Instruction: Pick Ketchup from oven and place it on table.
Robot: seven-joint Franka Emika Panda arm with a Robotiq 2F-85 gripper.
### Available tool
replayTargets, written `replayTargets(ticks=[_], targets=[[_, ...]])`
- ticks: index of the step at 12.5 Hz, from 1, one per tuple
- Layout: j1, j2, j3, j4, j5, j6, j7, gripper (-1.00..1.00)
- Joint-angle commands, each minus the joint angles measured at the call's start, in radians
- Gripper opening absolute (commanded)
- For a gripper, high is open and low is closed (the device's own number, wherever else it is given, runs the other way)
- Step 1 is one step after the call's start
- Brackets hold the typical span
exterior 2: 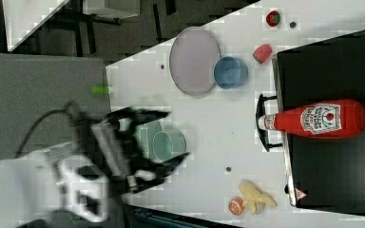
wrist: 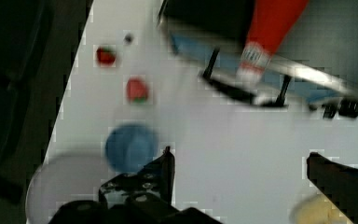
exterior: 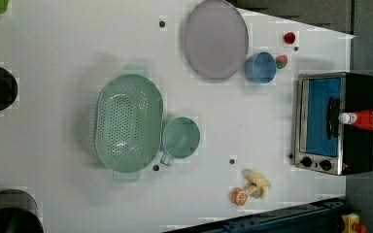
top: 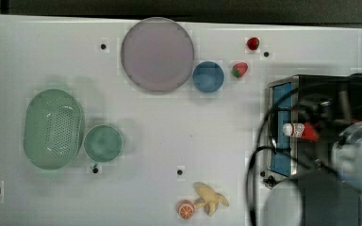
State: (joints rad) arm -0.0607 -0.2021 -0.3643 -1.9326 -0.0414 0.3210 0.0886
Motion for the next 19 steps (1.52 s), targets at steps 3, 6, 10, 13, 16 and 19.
replayTargets(ticks=[3, 6, 10, 13, 16, 19], targets=[[-0.019, 0.155, -0.134, 0.003, 0.013, 0.114, 0.022, 1.00], [-0.024, 0.279, -0.203, 0.048, 0.017, 0.156, 0.022, 1.00], [-0.039, 0.409, -0.254, 0.092, 0.036, 0.242, 0.021, 1.00], [-0.062, 0.481, -0.259, 0.091, 0.169, 0.253, 0.021, 1.00], [-0.074, 0.531, -0.258, 0.091, 0.198, 0.299, 0.020, 1.00], [-0.077, 0.559, -0.258, 0.074, 0.202, 0.335, 0.020, 1.00]])
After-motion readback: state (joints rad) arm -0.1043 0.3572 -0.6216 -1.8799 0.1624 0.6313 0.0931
